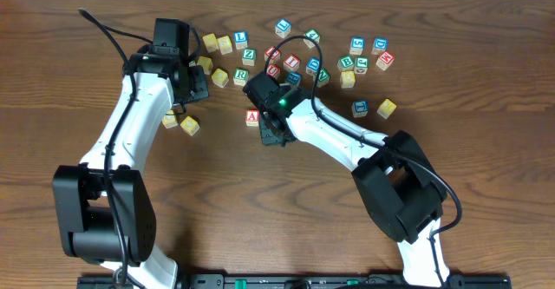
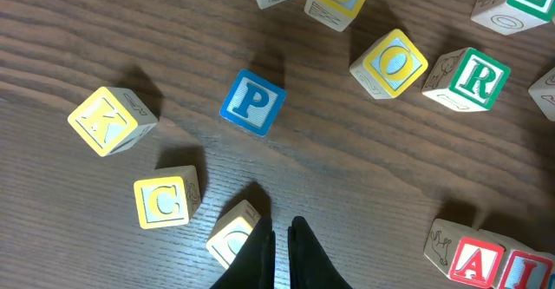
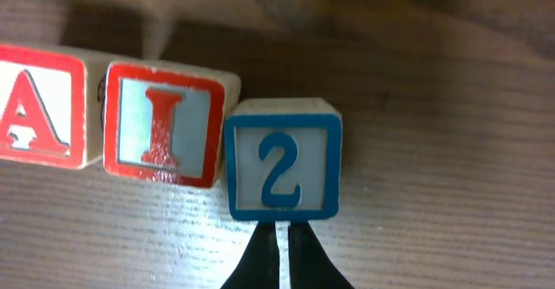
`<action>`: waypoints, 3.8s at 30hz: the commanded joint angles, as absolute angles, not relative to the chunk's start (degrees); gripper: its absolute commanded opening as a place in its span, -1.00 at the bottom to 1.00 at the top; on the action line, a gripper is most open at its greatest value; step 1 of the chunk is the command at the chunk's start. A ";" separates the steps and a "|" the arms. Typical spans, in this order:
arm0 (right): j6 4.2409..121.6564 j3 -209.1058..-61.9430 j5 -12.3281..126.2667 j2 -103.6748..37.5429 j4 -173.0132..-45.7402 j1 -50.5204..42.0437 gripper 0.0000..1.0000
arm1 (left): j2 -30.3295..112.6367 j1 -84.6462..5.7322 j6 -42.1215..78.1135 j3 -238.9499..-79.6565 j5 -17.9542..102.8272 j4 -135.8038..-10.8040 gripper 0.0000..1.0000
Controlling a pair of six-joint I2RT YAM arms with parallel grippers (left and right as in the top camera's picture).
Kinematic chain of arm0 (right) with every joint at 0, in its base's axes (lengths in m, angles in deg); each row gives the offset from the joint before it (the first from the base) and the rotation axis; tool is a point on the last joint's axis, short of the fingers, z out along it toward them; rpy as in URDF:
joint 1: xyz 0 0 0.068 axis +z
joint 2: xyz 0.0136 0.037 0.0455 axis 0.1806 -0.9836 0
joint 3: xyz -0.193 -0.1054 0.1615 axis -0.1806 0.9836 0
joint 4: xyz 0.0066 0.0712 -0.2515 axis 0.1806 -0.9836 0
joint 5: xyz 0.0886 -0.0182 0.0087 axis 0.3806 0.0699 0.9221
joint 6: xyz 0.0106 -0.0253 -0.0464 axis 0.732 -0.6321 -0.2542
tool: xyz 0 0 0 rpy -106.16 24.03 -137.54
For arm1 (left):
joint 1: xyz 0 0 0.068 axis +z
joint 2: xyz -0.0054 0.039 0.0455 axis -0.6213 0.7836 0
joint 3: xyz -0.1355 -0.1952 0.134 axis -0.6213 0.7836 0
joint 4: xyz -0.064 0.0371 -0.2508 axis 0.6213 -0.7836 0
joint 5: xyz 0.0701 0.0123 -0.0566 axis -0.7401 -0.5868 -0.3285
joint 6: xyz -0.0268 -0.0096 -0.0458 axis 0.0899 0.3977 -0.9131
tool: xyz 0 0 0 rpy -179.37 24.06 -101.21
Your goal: Spell out AI2
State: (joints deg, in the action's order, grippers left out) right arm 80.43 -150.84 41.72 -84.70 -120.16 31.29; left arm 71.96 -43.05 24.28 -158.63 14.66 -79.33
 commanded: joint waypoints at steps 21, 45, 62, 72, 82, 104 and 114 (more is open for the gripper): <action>79.19 -153.15 40.74 -83.00 -121.34 30.77 -0.98 | 72.70 -43.10 24.96 -159.15 14.18 -79.52 -0.85; 78.66 -153.35 45.46 -82.82 -122.83 22.26 -0.98 | 76.53 -45.35 31.89 -156.44 23.38 -77.56 -0.85; 74.29 -148.10 58.07 -83.39 -114.15 18.90 -0.98 | 82.32 -45.37 35.14 -156.40 34.63 -75.22 -0.85; 72.46 -143.08 66.29 -83.41 -107.57 16.62 -0.98 | 84.99 -45.37 34.22 -156.35 36.71 -75.00 -0.85; 72.54 -142.51 66.66 -83.41 -107.18 16.97 -0.98 | 85.88 -45.72 34.07 -156.35 36.71 -75.00 -0.85; 72.54 -142.42 66.47 -83.41 -106.13 17.96 -0.98 | 85.91 -49.48 34.07 -156.33 36.69 -73.45 -0.85; 72.57 -142.42 65.99 -83.41 -104.64 19.95 -0.98 | 85.91 -49.48 34.05 -156.33 36.69 -73.47 -0.85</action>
